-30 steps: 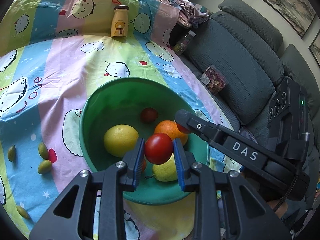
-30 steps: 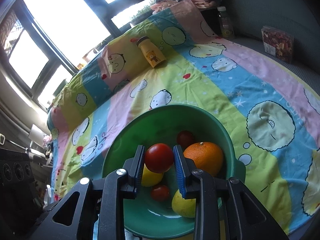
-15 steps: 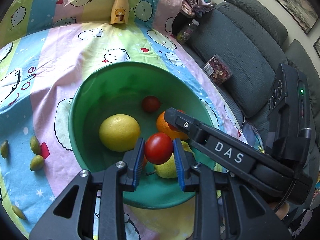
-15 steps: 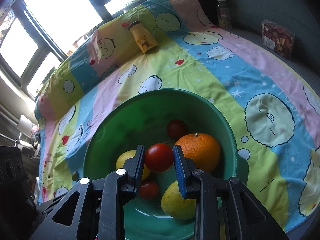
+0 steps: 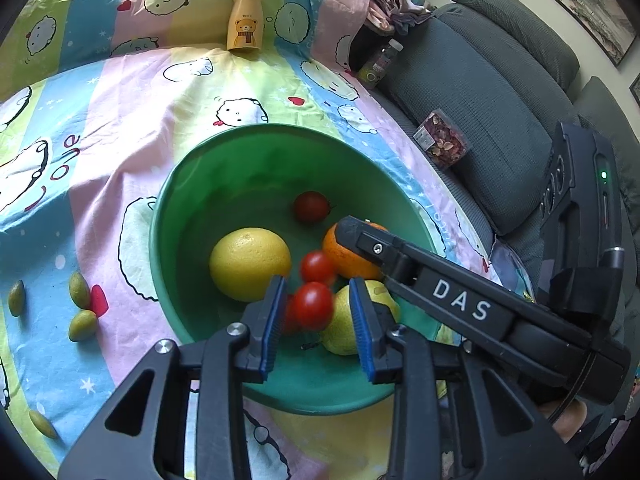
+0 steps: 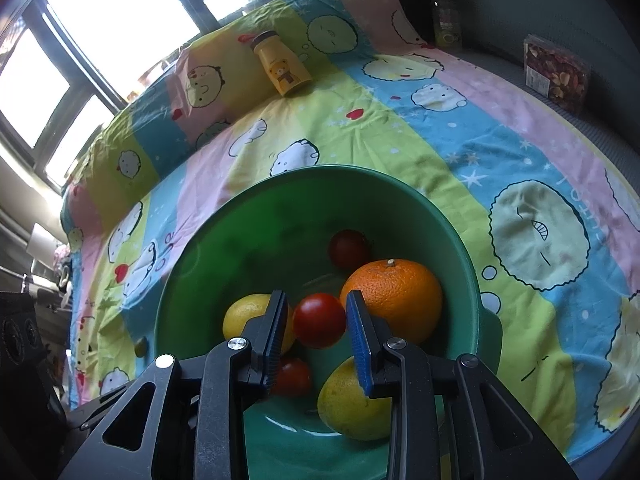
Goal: Organize fruits
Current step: 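Lower both tomatoes into the basin and open the left and right grippers, then move both grippers back toward the small green oval fruits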
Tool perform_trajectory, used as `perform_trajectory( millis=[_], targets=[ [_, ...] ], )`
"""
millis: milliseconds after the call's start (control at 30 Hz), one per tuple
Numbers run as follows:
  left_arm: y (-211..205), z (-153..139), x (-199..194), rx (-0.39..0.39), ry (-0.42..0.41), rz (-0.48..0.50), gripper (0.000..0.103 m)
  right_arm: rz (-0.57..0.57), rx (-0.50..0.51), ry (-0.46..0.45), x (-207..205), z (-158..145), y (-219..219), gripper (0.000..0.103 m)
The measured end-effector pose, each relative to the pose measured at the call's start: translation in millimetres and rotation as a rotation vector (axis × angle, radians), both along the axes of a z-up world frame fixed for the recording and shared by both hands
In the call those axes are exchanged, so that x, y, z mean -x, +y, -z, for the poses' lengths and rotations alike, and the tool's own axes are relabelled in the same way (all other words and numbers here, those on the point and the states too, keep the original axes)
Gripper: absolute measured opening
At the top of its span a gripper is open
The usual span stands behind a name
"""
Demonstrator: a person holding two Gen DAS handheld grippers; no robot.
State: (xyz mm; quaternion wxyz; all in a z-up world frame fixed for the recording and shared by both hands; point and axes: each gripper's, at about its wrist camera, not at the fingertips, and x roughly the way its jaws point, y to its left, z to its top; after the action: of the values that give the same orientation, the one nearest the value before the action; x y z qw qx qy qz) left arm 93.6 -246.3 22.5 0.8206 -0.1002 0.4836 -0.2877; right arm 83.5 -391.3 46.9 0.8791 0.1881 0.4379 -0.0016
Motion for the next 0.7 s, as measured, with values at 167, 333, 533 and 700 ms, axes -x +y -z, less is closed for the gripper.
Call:
perform_trajectory(
  millis=[167,333,533,700],
  targets=[
    [19,-14,9,0.001,-0.047,-0.029,0.057,-0.004,0.013,-0.043,5,-11,7,0.048],
    [56,-27,23,0.022,-0.099,-0.105,0.075,-0.046,0.024,-0.099,8,-24,26,0.059],
    [116,-29,39,-0.007,-0.122,-0.247,0.081,-0.121,0.036,-0.154,9,-34,59,0.066],
    [167,-20,50,-0.045,-0.120,-0.368,0.081,-0.195,0.049,-0.171,8,-37,92,0.068]
  ],
)
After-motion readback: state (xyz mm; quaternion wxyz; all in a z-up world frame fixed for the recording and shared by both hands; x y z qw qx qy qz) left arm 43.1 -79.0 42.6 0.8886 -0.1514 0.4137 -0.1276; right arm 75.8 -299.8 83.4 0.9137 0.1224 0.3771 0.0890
